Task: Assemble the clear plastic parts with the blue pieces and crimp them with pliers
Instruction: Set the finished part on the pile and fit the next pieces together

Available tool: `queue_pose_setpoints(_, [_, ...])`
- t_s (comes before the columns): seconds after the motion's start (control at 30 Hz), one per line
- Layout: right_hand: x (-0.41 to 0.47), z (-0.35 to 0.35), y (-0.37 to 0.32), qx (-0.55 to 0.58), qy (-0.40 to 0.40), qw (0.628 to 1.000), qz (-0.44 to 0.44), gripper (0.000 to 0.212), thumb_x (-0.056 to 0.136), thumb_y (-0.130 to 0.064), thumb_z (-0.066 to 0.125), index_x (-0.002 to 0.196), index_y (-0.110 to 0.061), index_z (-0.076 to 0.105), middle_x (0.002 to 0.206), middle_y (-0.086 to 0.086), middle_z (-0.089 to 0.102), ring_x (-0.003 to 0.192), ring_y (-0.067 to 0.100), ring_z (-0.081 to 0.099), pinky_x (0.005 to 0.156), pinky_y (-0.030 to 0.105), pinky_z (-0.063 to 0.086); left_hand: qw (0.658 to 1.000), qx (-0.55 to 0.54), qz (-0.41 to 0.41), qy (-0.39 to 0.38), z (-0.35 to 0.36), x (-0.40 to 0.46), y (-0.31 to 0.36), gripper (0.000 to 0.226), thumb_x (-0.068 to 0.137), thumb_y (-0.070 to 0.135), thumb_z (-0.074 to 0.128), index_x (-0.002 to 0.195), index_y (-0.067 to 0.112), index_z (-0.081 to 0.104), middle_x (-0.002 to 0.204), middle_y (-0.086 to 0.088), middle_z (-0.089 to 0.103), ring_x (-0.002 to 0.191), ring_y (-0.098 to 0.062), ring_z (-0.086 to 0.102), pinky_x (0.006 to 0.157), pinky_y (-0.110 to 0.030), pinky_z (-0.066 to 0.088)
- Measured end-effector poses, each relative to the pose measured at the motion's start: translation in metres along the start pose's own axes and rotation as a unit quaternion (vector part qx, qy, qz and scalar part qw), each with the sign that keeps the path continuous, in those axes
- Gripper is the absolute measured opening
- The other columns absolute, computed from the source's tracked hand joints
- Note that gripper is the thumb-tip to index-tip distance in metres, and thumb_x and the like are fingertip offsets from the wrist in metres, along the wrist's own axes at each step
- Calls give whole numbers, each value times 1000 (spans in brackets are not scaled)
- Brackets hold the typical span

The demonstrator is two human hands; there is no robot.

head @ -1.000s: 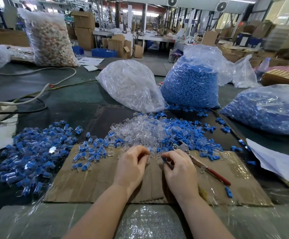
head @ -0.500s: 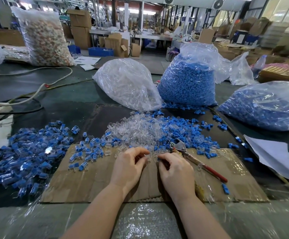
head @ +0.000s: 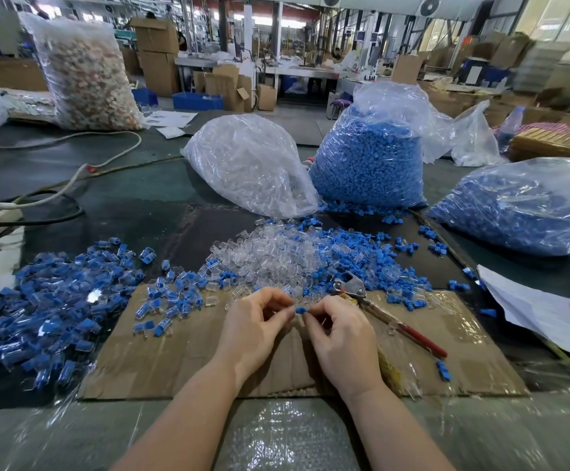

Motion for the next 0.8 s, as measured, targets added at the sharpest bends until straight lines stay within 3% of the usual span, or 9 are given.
queue_pose_setpoints(0.27, [-2, 1, -7, -53, 0, 998, -33, 20, 73, -11, 73, 64, -14, 56, 64, -2, 57, 64, 20, 53, 64, 34, 43, 1000, -11, -1, -22, 2, -3, 4, 18, 80, 1, 68, 81, 18, 66, 78, -1, 68, 67, 3, 60, 64, -8, 46])
queue_pose_setpoints(0.43, [-2, 2, -8, -29, -2, 998, -51, 6, 80, -17, 71, 82, -16, 67, 78, -5, 63, 75, 16, 57, 73, 31, 45, 1000, 10, 0, -6, 0, -2, 2, 18, 85, 5, 64, 84, 23, 64, 80, 2, 67, 72, -2, 62, 66, -10, 47])
queue_pose_setpoints(0.57, [-2, 1, -12, 2, -18, 997, -69, 24, 79, -12, 72, 102, -17, 70, 85, -2, 62, 83, 19, 58, 78, 34, 48, 1000, 25, 9, -7, -2, -2, 3, 18, 85, 7, 64, 85, 25, 65, 80, 5, 68, 76, -5, 63, 71, -14, 49])
queue_pose_setpoints(0.8, [-1, 0, -13, 11, -24, 997, -74, 17, 81, -24, 71, 97, -17, 73, 82, 0, 61, 79, 20, 57, 72, 37, 49, 1000, 23, 10, -8, -1, -1, 4, 19, 84, 4, 64, 83, 22, 66, 75, 4, 68, 67, 0, 60, 65, -11, 47])
Point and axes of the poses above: each hand's wrist, its own x-axis towards the middle knuckle, its own z-axis out of the palm, y = z × x, the point moved 8 cm from there along x, towards the middle knuckle
